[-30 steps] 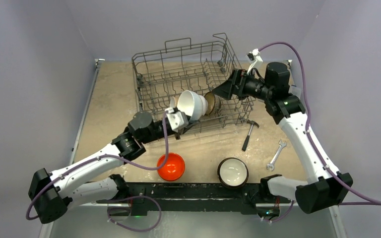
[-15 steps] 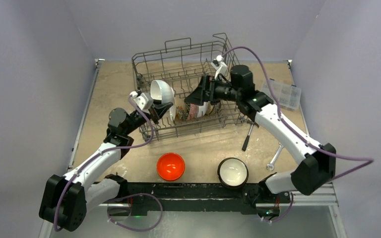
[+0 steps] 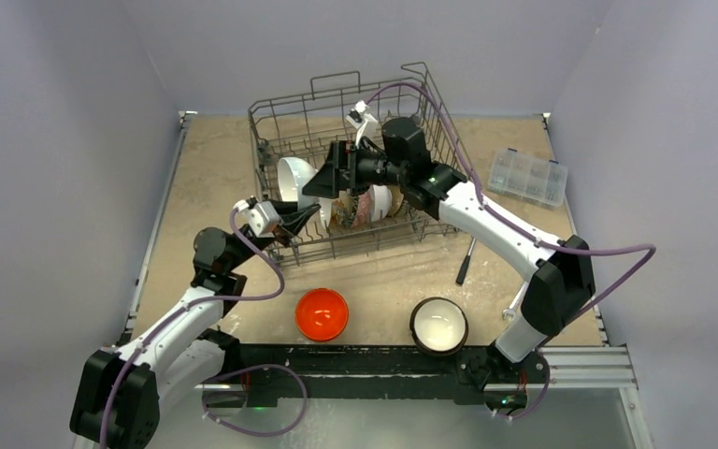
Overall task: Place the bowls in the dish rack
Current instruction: Place the bowl in the dish rack.
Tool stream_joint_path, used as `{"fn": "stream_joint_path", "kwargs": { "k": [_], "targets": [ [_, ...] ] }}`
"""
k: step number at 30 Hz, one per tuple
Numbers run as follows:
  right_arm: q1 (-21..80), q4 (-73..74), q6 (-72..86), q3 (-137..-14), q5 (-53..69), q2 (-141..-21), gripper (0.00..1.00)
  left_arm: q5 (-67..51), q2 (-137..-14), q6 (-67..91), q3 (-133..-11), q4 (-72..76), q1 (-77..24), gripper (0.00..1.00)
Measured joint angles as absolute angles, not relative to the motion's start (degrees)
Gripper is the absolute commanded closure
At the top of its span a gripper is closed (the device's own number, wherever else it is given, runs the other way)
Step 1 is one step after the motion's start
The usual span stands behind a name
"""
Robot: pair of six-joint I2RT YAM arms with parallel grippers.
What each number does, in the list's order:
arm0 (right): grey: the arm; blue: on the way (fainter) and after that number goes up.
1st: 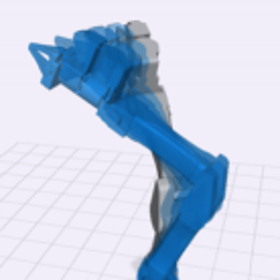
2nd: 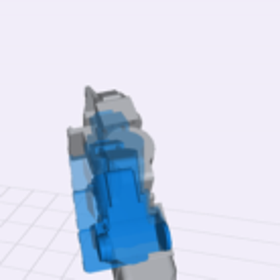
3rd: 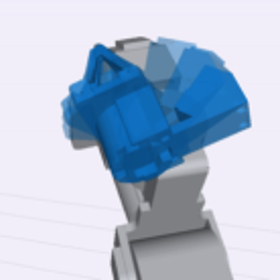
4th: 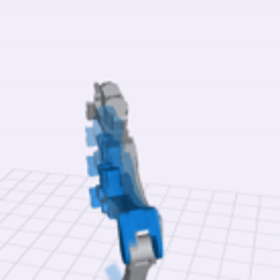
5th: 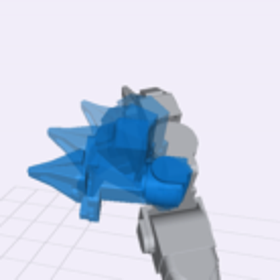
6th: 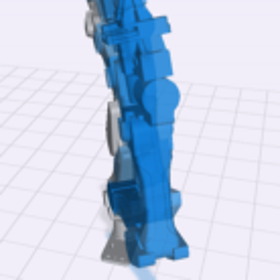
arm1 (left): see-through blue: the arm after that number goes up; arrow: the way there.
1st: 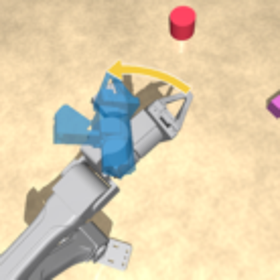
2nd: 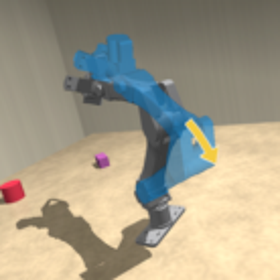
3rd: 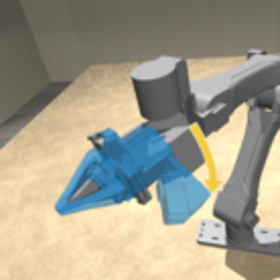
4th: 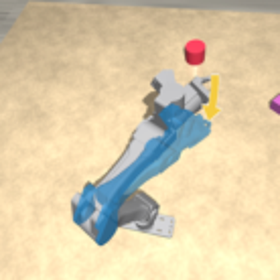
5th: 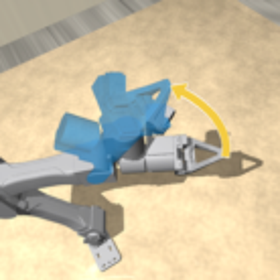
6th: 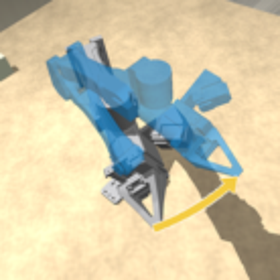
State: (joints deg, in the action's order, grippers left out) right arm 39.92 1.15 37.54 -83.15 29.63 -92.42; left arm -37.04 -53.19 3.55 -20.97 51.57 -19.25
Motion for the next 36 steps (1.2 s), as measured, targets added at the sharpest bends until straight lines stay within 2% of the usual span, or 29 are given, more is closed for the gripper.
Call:
{"fn": "stream_joint_path", "kwargs": {
  "k": [14, 17, 20, 23, 24, 28, 33, 36],
  "targets": [
    [42.33, 1.04, 37.98, -88.14, 27.53, -97.84, 0.02, -38.13, -54.7, -1.48, -23.0, 44.34, -19.05, 1.0],
    [42.39, 1.1, 37.95, -88.27, 27.44, -98.63, 0.14, -38.15, -54.7, -2.35, -23.03, 43.29, -19.0, 1.0],
    [42.37, 1.13, 38.0, -88.27, 27.09, -98.94, 0.34, -38.02, -54.7, -2.92, -23.03, 42.7, -19.0, 1.0],
    [42.39, 1.19, 38.41, -88.27, 26.48, -98.94, 0.6, -37.52, -54.72, -4.14, -23.05, 42.06, -18.94, 1.0],
    [42.37, 1.15, 38.57, -88.27, 26.39, -98.94, 0.72, -37.43, -54.72, -4.23, -23.09, 42.06, -18.92, 1.0],
    [42.37, 0.89, 38.92, -88.27, 26.35, -98.94, 0.99, -37.26, -54.7, -4.75, -23.29, 41.78, -18.92, 1.0],
    [42.37, 0.91, 39.03, -88.16, 26.26, -98.94, 1.0, -37.26, -54.7, -5.06, -23.38, 41.36, -18.92, 1.0],
    [42.37, 0.93, 39.11, -87.81, 26.24, -98.94, 1.0, -37.26, -54.7, -5.08, -23.4, 40.73, -18.92, 0.8]
  ]
}}
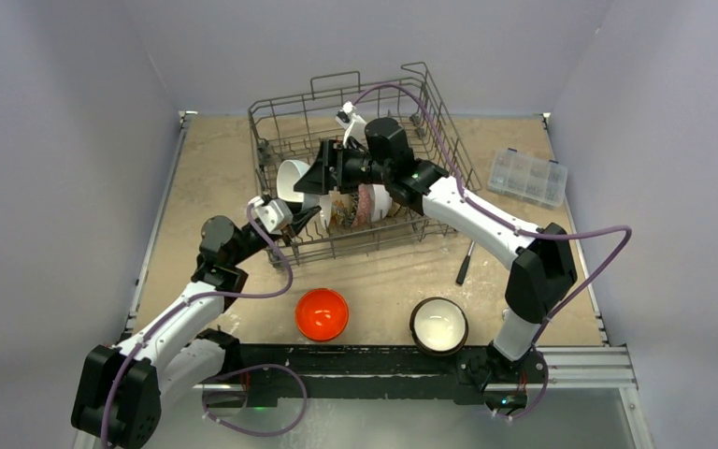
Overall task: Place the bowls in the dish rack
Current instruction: Place the bowl in the dish rack.
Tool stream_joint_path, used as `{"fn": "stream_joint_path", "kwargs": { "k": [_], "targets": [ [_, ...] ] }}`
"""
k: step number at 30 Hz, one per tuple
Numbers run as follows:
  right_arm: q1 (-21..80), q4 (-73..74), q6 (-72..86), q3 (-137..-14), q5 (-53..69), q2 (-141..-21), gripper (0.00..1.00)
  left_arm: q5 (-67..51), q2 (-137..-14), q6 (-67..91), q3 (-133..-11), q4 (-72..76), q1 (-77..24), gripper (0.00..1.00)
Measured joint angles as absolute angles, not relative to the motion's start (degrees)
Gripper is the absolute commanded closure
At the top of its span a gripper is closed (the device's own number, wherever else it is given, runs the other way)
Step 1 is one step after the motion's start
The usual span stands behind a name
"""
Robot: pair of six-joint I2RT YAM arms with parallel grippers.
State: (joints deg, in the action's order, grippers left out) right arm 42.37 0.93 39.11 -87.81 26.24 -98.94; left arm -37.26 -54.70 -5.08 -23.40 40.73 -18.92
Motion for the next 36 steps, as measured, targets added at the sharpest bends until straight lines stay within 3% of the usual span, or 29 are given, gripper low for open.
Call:
{"fn": "stream_joint_path", "kwargs": {
  "k": [2, 5, 15, 19, 36],
  "targets": [
    [42.35, 1.08, 39.31, -87.68, 26.0, -98.89, 1.0, -37.06, -54.7, -5.1, -23.42, 40.4, -18.92, 0.63],
    [42.41, 1.5, 39.42, -87.33, 26.02, -98.87, 1.0, -37.06, -54.68, -4.95, -24.56, 40.14, -19.14, 0.47],
    [37.93, 2.94, 39.86, -83.02, 25.41, -96.16, 1.0, -34.68, -54.3, -3.57, -25.63, 39.35, -19.53, 0.23],
    [36.03, 4.86, 39.29, -82.67, 24.88, -94.8, 1.0, -30.87, -53.39, -2.26, -25.65, 39.31, -19.53, 0.02],
    [36.12, 14.74, 32.47, -87.55, 15.94, -93.73, 1.0, -1.87, -56.18, 7.57, -34.89, 23.7, -14.02, 0.01]
  ]
}}
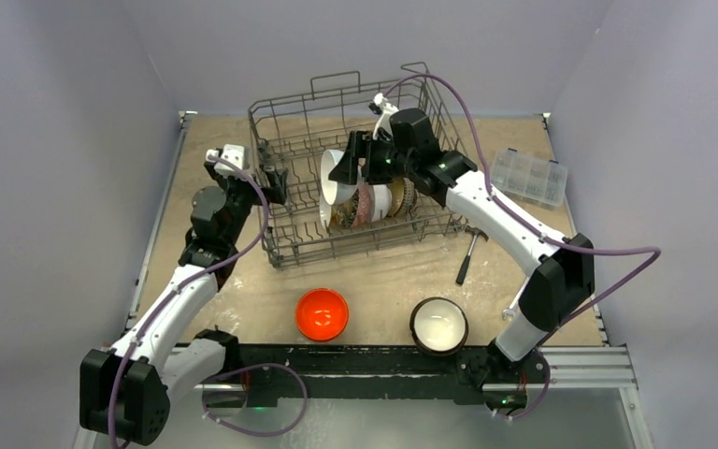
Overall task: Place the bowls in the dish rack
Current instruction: Place the bowl in the dish rack.
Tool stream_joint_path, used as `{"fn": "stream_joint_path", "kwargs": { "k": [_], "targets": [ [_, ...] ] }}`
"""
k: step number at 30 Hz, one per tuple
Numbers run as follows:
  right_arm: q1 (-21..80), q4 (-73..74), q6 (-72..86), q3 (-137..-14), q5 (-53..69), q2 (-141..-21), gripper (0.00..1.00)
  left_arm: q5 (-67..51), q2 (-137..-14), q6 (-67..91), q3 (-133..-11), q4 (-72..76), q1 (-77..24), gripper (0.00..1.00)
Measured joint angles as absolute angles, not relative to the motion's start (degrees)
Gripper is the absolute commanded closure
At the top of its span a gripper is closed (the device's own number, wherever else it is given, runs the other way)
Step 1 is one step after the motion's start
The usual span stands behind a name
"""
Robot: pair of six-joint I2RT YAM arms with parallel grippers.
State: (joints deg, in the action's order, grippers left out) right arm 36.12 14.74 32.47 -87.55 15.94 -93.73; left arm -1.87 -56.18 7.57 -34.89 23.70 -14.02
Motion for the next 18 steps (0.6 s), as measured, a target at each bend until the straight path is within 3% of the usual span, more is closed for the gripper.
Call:
{"fn": "stream_joint_path", "kwargs": {
  "k": [18],
  "targets": [
    [48.16, 28.88, 27.03, -110.08, -0.38, -108.86, 1.0, 30.39, -57.21, 13.04, -36.27, 12.34, -9.1, 0.01]
  ]
}}
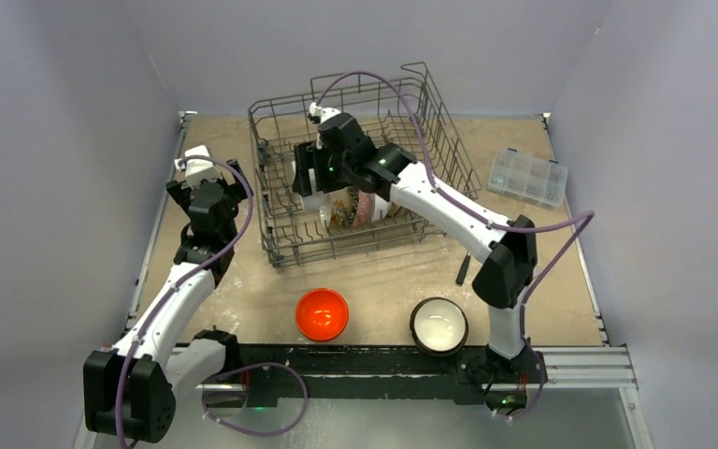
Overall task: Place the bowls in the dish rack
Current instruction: Place the bowl in the dish rack.
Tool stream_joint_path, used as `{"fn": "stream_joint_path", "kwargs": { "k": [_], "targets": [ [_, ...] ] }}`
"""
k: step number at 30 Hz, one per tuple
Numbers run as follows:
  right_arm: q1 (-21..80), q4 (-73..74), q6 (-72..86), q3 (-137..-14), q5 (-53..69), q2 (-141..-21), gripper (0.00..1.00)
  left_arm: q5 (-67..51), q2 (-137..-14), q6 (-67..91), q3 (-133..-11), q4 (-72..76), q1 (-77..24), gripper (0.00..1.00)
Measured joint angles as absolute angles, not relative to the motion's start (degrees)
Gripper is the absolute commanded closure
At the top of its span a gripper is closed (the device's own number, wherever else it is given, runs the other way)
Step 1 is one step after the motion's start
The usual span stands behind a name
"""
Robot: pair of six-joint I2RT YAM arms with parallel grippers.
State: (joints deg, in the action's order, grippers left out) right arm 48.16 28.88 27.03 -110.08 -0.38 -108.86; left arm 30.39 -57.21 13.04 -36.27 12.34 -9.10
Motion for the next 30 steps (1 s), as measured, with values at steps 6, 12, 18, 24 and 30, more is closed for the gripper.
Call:
{"fn": "stream_joint_path", "kwargs": {
  "k": [6, 12, 18, 24, 30],
  "targets": [
    [51.33, 34.48, 26.33, -118.15, -6.11, -115.68, 1.0, 33.3, -57.14, 12.93, -36.27, 12.38, -9.1, 0.01],
    [52.86, 38.02, 26.13, -123.0, -9.5, -119.63, 1.0, 34.0, -56.8, 12.91, -36.12, 12.71, -9.1, 0.01],
    [52.93, 39.03, 26.11, -123.76, -9.72, -119.74, 1.0, 33.98, -56.62, 12.86, -36.1, 12.78, -9.1, 0.01],
    [52.93, 38.87, 26.55, -123.81, -9.56, -119.77, 1.0, 33.91, -56.62, 12.86, -36.1, 12.78, -9.1, 0.01],
    [52.93, 37.6, 27.46, -123.81, -9.15, -120.44, 1.0, 33.89, -56.62, 12.86, -36.1, 12.78, -9.1, 0.01]
  ]
}}
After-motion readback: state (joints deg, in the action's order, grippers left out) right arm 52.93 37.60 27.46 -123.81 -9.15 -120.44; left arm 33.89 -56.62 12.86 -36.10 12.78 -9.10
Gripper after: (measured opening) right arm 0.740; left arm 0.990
